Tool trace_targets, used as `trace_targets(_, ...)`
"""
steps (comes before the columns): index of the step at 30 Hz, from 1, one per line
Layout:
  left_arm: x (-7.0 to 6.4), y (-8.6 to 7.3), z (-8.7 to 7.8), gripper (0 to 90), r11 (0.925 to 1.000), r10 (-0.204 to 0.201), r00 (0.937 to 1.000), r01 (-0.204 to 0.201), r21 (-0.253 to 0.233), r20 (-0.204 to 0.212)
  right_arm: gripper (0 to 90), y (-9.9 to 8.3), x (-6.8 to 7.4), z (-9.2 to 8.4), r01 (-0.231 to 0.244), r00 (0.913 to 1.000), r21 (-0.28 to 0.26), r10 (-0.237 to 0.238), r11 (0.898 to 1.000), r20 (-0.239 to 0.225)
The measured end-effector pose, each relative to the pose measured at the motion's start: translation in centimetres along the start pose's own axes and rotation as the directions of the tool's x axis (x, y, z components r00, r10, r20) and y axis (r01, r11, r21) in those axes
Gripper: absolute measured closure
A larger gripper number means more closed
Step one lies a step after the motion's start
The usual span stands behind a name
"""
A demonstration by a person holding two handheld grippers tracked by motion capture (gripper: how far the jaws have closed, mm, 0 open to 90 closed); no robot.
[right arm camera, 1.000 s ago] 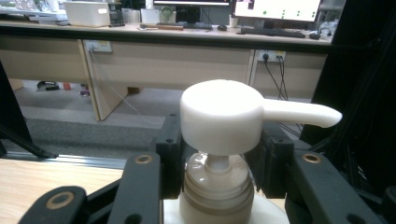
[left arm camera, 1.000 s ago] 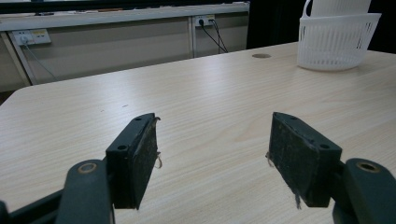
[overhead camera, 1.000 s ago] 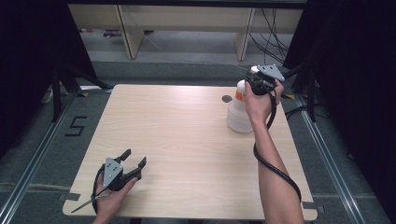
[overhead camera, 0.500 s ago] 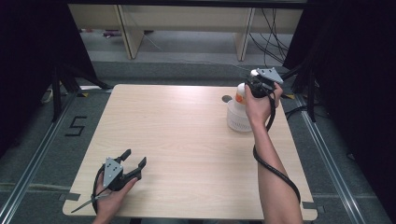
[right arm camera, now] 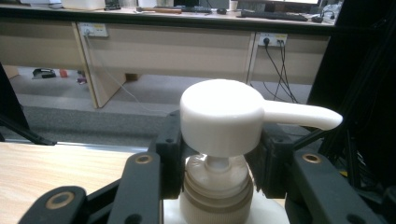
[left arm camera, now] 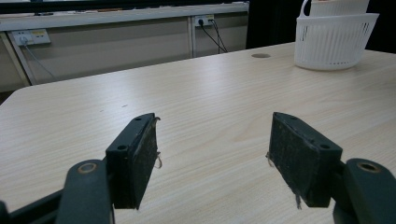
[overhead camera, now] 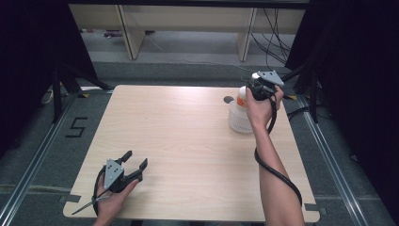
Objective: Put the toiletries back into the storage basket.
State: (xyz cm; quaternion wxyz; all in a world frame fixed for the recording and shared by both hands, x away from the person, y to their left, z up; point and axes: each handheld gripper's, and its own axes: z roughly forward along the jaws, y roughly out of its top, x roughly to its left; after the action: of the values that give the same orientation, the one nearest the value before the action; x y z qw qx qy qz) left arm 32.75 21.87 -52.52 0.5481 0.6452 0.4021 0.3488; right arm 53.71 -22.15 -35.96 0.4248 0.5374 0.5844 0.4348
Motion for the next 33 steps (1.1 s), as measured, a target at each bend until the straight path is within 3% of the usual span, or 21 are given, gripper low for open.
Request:
trace_targets(2,0.01,0.00,0.00,32.0,1.0000,0.001,1.0000,-0.001,0.001,0.000,60.8,-0.04,-0.06,0.08,0.008,1.0000,-0.005,-0.008,1.000,-0.001)
trace_targets(4,0.00,0.00,0.00,32.0,1.0000,0.001,1.0000,-0.001,0.001,0.000,60.8,-0.09,0.08,0.06,-0.015,0.9999,0.005,0.015,1.000,0.003)
trace_targets(17,-0.10,0.00,0.01,32.0,1.0000,-0.004,1.0000,0.004,0.004,-0.003,60.7,-0.22,-0.12,-0.02,0.009,1.0000,-0.003,-0.009,1.000,-0.001)
trace_targets(22,-0.10,0.01,0.01,32.0,1.0000,0.003,1.0000,-0.003,0.001,0.001,60.6,-0.34,-0.08,-0.15,-0.012,0.9999,-0.004,0.012,1.000,0.002)
trace_targets(27,-0.10,0.01,0.02,31.9,1.0000,0.002,1.0000,-0.002,0.002,0.002,60.6,-0.45,-0.17,-0.31,0.017,0.9998,-0.012,-0.017,1.000,-0.005)
trace_targets(33,-0.11,0.01,0.01,32.0,1.0000,0.003,1.0000,-0.003,0.002,0.002,60.4,-0.49,-0.04,-0.41,-0.008,1.0000,-0.008,0.008,1.000,-0.002)
